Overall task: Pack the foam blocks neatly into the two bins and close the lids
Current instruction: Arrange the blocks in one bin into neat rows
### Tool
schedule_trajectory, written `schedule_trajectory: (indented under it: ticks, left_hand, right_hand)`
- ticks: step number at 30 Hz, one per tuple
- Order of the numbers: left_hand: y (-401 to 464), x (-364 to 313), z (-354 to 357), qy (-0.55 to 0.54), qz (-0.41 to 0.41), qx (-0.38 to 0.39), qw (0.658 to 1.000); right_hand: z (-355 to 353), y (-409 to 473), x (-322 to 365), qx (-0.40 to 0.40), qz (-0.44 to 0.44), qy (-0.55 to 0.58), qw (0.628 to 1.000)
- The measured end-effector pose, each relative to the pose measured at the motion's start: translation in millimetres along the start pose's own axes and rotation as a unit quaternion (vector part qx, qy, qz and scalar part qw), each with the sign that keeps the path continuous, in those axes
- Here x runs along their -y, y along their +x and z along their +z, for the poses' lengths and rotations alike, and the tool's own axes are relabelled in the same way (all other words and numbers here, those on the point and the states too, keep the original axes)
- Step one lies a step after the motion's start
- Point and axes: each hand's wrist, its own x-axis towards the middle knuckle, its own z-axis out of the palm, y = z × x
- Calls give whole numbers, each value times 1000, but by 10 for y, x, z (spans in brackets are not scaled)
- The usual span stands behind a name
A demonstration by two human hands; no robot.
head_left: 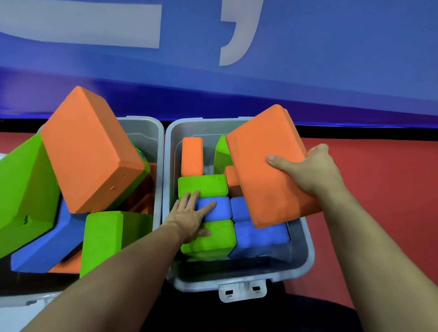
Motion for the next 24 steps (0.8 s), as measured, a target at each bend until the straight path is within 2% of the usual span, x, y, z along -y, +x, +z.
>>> schedule_trajectory:
  ticks: [8, 9, 11, 12, 14, 16, 17, 20, 22, 24]
  left_hand:
    - [-82, -13, -19, 9, 9, 5, 1000]
    - [-89, -21, -58, -22, 8, -4, 1000]
    - [-86, -42, -216, -170, -13, -51, 984]
    - [-95, -52, -351, -270, -32, -83, 959]
    - [-191, -108, -737, -474, -66, -133, 868]
    - [-386, -205, -1140, -636, -86, -114, 759]
    - [-512, -254, -1307, -679, -76, -95, 724]
    - [-788, -400, -1538, -711, -30, -81, 698]
    - [-815, -441, -1524, -713, -51, -121, 689]
    - [-788, -379, -1543, -716, -67, -179, 671]
  right_hand:
    - [55, -18, 5, -8, 24, 63, 998]
    - [61, -27, 7, -7, 28, 68, 997]
    - [74, -40, 13, -1, 35, 89, 995]
    - [89, -41, 11, 6, 41, 111, 993]
    - [118, -42, 26, 20, 55, 177, 983]
    - [192, 21, 25, 41, 70, 264, 961]
    - [255, 77, 24, 48, 75, 306, 948]
    - [361, 30, 226, 85, 51, 419, 902]
    - [378, -72, 401, 113, 42, 431, 894]
    - [421, -77, 451, 128, 6, 411, 902]
